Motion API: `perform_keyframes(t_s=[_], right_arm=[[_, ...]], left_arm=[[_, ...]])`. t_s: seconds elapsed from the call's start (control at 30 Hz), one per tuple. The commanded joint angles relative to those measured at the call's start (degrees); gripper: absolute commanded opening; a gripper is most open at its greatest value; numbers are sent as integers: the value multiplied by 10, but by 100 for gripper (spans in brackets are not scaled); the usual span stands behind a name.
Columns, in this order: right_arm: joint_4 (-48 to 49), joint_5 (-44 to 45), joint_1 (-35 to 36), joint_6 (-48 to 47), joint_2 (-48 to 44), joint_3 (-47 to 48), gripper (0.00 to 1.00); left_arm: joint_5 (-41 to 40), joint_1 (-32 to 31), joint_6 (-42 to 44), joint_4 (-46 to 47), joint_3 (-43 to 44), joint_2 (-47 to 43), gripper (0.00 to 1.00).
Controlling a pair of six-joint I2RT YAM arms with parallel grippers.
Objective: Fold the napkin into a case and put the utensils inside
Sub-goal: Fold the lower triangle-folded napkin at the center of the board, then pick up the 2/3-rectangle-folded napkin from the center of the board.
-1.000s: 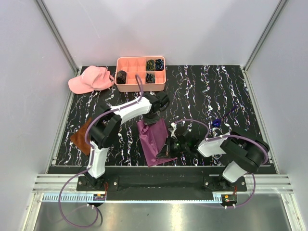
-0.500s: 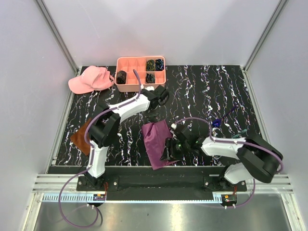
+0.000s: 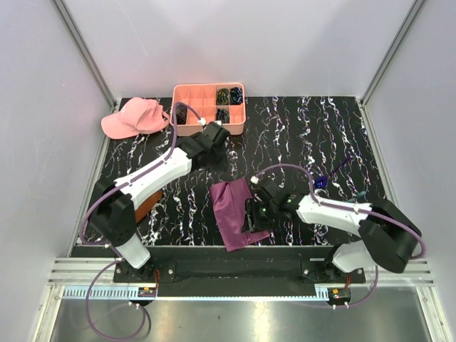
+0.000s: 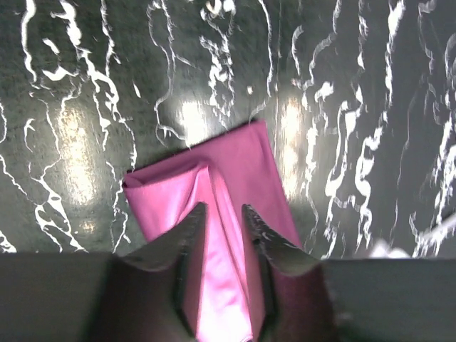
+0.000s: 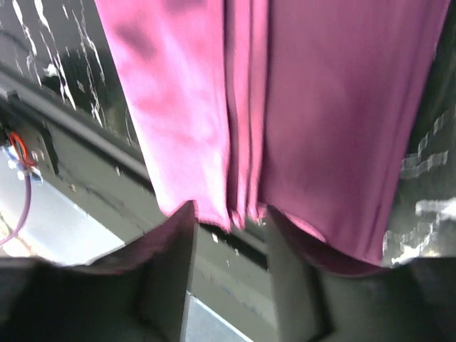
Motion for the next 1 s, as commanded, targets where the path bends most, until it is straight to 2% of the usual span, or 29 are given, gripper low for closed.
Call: perform_keyframes(t_s=[0.0,0.1,0.2,0.3,0.47,0.97], right_arm=[[33,31,-12,-27,50,66,42],[93,-20,-48,-9,94,93,33],[132,-55,-79,1,144,128,26],[184,-86,-99,22,195,159,15],[240,-138,-116,50,287,207,4],[291,-157,-154,77,364,229,1]], left_arm=[[96,15,48,60,-65,-14,22],[110,31,41,82,-108,-17,14],[120,59,30,118,-151,-37,10],[165,97,22,158,-181,-47,7],[224,122,28,185,-180,-13,4],[246,122,27,221,-172,60,1]])
